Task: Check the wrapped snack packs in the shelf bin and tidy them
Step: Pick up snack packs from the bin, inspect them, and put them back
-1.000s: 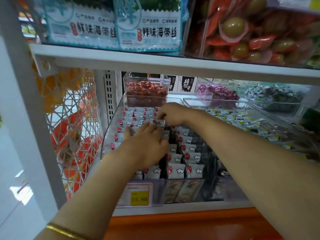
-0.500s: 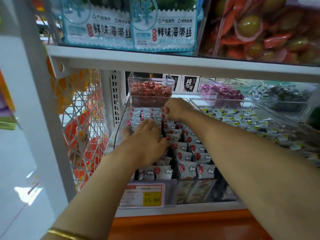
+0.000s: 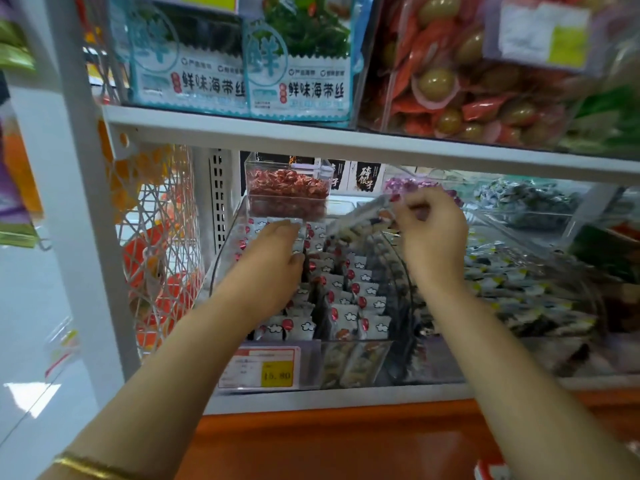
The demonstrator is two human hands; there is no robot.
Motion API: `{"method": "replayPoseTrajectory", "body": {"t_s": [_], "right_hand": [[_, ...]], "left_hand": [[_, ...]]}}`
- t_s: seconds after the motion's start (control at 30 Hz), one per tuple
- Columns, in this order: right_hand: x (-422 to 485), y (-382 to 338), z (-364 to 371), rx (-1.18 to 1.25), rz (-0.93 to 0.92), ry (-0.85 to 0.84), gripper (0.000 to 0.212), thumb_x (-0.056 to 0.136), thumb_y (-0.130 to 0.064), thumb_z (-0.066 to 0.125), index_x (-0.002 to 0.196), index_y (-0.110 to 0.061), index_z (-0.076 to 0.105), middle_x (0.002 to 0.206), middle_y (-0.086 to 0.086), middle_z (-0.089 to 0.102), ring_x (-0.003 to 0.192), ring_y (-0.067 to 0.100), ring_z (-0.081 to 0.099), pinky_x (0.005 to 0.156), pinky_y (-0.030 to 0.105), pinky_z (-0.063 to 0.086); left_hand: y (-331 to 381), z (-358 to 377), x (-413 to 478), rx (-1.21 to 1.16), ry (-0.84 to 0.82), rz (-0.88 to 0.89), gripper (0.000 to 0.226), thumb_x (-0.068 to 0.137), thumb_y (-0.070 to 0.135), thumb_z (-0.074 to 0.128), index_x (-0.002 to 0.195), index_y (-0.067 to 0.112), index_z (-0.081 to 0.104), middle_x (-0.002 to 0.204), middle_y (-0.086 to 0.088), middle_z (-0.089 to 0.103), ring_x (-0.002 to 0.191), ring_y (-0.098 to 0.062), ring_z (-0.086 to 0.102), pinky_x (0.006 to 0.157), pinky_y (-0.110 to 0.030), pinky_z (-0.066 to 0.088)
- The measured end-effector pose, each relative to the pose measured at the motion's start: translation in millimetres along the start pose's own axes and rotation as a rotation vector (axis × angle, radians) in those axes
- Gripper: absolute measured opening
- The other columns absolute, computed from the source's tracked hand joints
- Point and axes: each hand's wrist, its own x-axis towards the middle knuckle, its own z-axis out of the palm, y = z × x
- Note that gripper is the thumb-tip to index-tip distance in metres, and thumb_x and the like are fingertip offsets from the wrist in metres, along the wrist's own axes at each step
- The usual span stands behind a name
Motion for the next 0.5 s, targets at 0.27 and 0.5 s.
{"method": "replayPoseTrajectory", "body": {"t_s": [0.27,0.5], "right_hand": [[-42,-6,-44,0.377,0.4,-0.125,0.005,0.089,-0.009,0.06,0.085,-0.008,0.063,0.079,0.003,0.066,0.05,0.007,0.061,0.052,0.03,0.055],[-48,4,-65,0.813,0.668,-0.281,0.005,0.085,-0.002,0.06,0.088,-0.002,0.065,0.076,0.005,0.073,0.067,0.017,0.07,0.054,0.02,0.053]], "left_hand": [[24,4,-22,-0.556,-0.092,-0.117,0.033,0.093,0.012,0.052,0.126,0.008,0.053,0.103,-0.004,0.066,0.068,-0.005,0.067,0.053,-0.008,0.048],[27,3,-25,-0.957,-0.062,-0.287,0.009,0.088,0.013,0.059,0.085,0.005,0.063,0.083,-0.009,0.067,0.068,-0.011,0.069,0.059,-0.019,0.054]]}}
